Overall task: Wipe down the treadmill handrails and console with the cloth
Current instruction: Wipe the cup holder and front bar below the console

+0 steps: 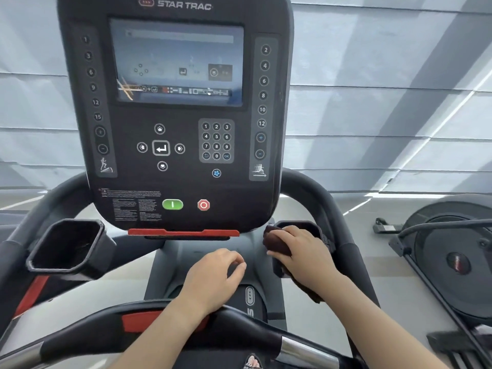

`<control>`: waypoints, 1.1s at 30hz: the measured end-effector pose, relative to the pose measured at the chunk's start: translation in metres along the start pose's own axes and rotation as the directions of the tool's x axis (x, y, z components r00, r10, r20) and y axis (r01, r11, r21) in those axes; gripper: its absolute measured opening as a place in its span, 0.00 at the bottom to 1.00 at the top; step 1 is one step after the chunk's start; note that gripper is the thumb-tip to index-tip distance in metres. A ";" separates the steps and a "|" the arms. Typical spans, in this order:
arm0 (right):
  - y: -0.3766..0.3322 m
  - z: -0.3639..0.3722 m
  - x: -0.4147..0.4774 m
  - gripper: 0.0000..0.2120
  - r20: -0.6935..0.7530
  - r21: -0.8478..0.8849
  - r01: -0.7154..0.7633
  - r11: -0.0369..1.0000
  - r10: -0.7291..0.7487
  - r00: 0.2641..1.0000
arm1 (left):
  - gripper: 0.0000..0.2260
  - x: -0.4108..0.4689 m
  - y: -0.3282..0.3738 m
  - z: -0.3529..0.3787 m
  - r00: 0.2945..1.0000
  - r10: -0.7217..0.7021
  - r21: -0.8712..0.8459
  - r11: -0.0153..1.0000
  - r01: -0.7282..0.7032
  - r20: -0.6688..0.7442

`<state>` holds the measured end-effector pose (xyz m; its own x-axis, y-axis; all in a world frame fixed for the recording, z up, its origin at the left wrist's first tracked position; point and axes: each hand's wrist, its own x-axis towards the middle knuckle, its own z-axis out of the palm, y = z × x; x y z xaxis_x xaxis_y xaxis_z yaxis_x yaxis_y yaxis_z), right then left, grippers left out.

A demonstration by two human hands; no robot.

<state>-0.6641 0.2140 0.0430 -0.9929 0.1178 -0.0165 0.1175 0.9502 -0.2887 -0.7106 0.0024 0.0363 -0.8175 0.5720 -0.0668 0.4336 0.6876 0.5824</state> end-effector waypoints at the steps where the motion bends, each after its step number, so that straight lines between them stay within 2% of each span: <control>1: -0.002 -0.003 -0.002 0.20 -0.061 0.039 0.017 0.999 -0.015 0.998 | 0.08 -0.001 -0.001 -0.001 1.000 0.005 -0.003 1.000 -0.005 0.001; 3: -0.010 -0.004 -0.001 0.20 -0.159 0.084 0.047 0.995 -0.033 0.987 | 0.09 -0.004 -0.002 -0.004 1.000 0.013 -0.014 1.000 -0.013 0.007; 5: -0.020 0.002 0.000 0.22 -0.111 0.046 -0.005 0.999 0.010 0.994 | 0.09 -0.006 -0.004 -0.006 1.000 0.018 -0.029 0.999 -0.018 0.010; 7: -0.026 0.018 -0.001 0.25 -0.020 -0.063 -0.107 0.992 0.106 0.994 | 0.08 -0.009 -0.006 -0.007 1.000 0.022 -0.052 0.998 -0.022 0.011; 10: -0.028 0.036 -0.009 0.31 -0.035 -0.136 -0.182 0.974 0.178 0.983 | 0.09 -0.011 -0.005 -0.007 0.999 0.042 -0.045 0.998 -0.041 0.023; 12: -0.028 0.040 -0.014 0.33 -0.059 -0.156 -0.173 0.972 0.166 0.984 | 0.10 -0.011 -0.004 -0.006 0.997 0.066 -0.032 0.997 -0.065 0.039; 15: -0.026 0.043 -0.011 0.28 -0.139 -0.179 -0.117 0.977 0.092 0.986 | 0.11 -0.011 -0.004 -0.006 0.995 0.074 -0.041 0.997 -0.072 0.062; 18: -0.036 0.039 0.013 0.22 -0.142 -0.203 -0.174 0.963 0.147 0.979 | 0.12 -0.010 -0.004 -0.006 0.994 0.065 -0.060 0.996 -0.060 0.084; 21: -0.040 0.041 0.015 0.22 -0.137 -0.201 -0.219 0.955 0.194 0.971 | 0.12 -0.010 -0.004 -0.007 0.992 0.067 -0.066 0.996 -0.060 0.109; 24: -0.036 0.043 -0.015 0.25 -0.168 -0.166 -0.146 0.975 0.118 0.979 | 0.12 -0.012 -0.005 -0.008 0.990 0.066 -0.082 0.995 -0.057 0.121; 27: -0.030 0.044 -0.025 0.26 -0.183 -0.222 -0.099 0.970 0.058 0.981 | 0.12 -0.011 -0.006 -0.007 0.989 0.073 -0.082 0.995 -0.063 0.128; 31: -0.038 0.041 0.001 0.21 -0.158 -0.211 -0.175 0.962 0.143 0.977 | 0.13 -0.010 -0.006 -0.006 0.988 0.078 -0.086 0.994 -0.066 0.137; 33: -0.039 0.043 0.001 0.20 -0.157 -0.227 -0.171 0.959 0.138 0.978 | 0.13 -0.010 -0.008 -0.006 0.986 0.087 -0.083 0.994 -0.075 0.141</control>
<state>-0.6704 0.1651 0.0135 -0.9519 0.2913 0.0949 0.2871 0.9563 -0.0562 -0.7083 -0.0112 0.0377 -0.7152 0.6868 -0.1296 0.4610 0.6029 0.6511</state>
